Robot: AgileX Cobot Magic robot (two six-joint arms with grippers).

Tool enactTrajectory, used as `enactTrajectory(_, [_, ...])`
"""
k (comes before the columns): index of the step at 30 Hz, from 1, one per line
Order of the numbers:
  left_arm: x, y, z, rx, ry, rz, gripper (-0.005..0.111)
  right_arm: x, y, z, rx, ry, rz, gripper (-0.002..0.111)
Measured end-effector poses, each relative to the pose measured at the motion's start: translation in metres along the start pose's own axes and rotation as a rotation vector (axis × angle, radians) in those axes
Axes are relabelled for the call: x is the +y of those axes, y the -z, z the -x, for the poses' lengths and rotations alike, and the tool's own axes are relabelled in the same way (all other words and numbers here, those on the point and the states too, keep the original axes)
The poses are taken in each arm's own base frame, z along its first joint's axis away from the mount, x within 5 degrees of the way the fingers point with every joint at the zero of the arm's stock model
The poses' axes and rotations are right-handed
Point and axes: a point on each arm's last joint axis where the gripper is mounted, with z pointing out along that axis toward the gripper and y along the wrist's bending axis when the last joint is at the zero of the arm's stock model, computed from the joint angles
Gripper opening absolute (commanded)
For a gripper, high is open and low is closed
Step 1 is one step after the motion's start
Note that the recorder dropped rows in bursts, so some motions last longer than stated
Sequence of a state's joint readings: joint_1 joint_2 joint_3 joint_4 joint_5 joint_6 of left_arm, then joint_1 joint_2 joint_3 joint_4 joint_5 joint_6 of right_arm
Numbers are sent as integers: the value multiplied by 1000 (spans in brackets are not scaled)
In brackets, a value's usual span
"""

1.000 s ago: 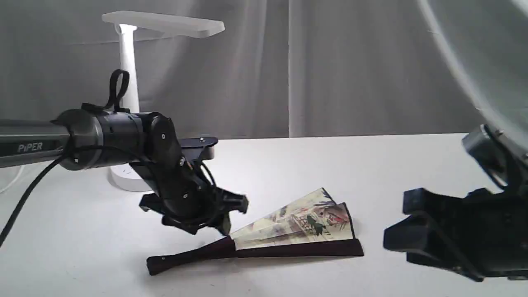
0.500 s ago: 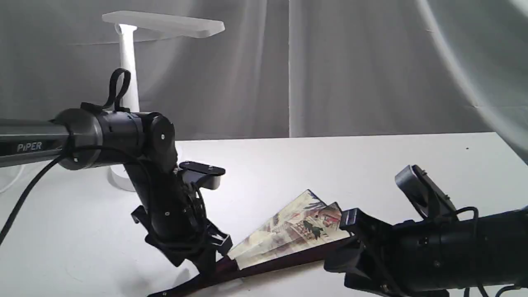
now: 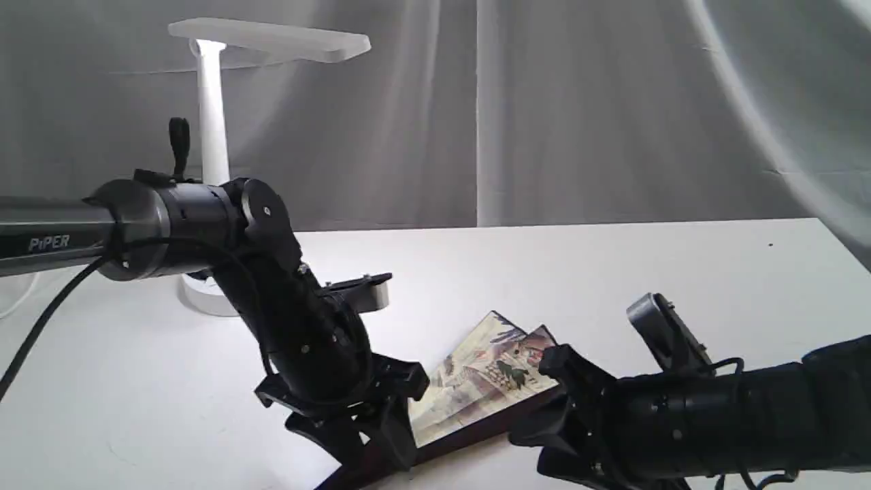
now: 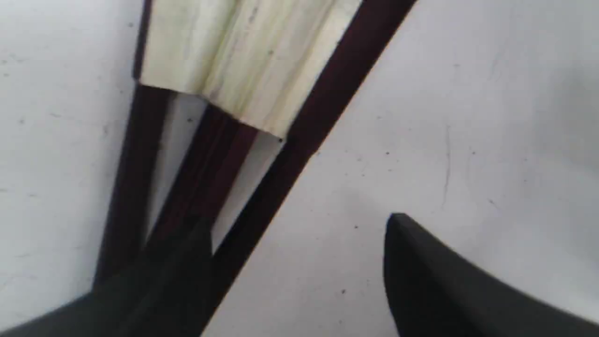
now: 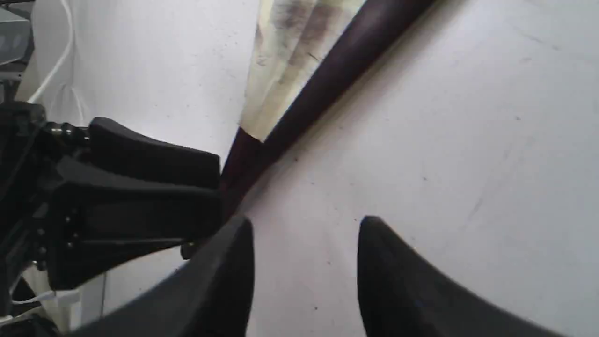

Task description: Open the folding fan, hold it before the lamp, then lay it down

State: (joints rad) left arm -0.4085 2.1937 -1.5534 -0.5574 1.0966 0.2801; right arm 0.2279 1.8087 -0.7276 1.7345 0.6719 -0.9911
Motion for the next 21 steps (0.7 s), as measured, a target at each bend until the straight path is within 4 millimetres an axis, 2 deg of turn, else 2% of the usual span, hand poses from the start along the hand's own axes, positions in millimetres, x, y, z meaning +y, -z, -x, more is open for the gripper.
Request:
enactTrajectory(5, [-10, -5, -1, 7, -20, -15, 55, 5, -13, 9, 21, -40, 37, 37])
enactTrajectory(12, [-33, -14, -5, 37, -72, -61, 55, 3, -36, 7, 73, -77, 31, 37])
enactTrajectory(17, [-32, -14, -13, 124, -153, -58, 55, 0, -39, 8, 79, -101, 24, 37])
enactTrajectory(21, [-18, -10, -15, 162, -190, 25, 55, 0, -39, 8, 79, -102, 24, 37])
